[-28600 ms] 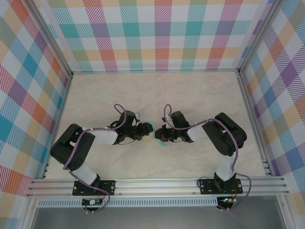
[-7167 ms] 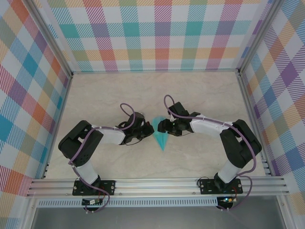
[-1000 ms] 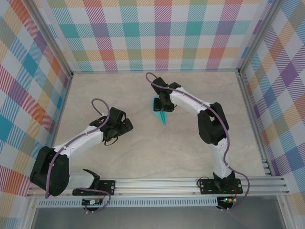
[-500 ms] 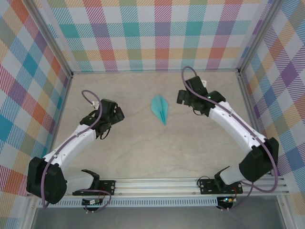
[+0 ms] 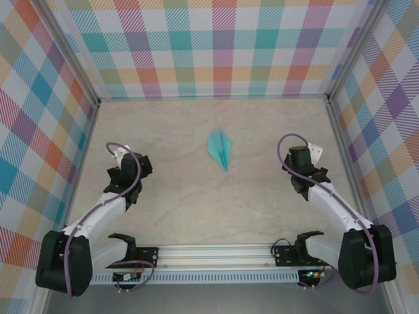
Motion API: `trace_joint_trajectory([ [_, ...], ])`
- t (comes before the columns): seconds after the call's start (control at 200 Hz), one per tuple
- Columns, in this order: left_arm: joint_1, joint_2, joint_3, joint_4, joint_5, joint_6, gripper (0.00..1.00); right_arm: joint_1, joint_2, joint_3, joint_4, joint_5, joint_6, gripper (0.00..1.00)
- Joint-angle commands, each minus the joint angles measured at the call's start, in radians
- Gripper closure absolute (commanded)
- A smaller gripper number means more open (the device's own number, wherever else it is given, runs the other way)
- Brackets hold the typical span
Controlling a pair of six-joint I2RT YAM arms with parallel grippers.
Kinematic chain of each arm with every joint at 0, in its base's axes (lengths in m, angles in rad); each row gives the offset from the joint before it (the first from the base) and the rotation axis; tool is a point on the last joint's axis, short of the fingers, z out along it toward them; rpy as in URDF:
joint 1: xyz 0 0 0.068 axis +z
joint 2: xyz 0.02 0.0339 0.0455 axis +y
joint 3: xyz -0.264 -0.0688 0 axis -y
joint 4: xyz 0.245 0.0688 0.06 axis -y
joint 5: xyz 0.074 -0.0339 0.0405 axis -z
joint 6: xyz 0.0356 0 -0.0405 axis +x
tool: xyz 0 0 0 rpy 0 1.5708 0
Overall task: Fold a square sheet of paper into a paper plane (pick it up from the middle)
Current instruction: Reset both arms
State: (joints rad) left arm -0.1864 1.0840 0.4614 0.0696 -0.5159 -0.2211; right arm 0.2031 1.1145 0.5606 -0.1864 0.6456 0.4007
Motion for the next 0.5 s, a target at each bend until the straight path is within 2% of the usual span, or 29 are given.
trace_joint_trajectory([
  [0.0,0.047,0.06,-0.053,0.281,0.098,0.111,0.0,-0.016,0.02,-0.063,0.291,-0.006,-0.118,0.0],
  [0.2,0.062,0.208,-0.079,0.48,0.221,0.198,0.0,-0.03,0.102,-0.133,0.562,-0.133,-0.279,0.0],
  [0.34,0.087,0.271,-0.101,0.651,0.314,0.212,0.0,-0.055,0.162,-0.163,0.722,-0.25,-0.32,0.0],
  [0.495,0.11,0.345,-0.104,0.736,0.379,0.232,0.0,-0.085,0.201,-0.173,0.797,-0.318,-0.329,0.0],
])
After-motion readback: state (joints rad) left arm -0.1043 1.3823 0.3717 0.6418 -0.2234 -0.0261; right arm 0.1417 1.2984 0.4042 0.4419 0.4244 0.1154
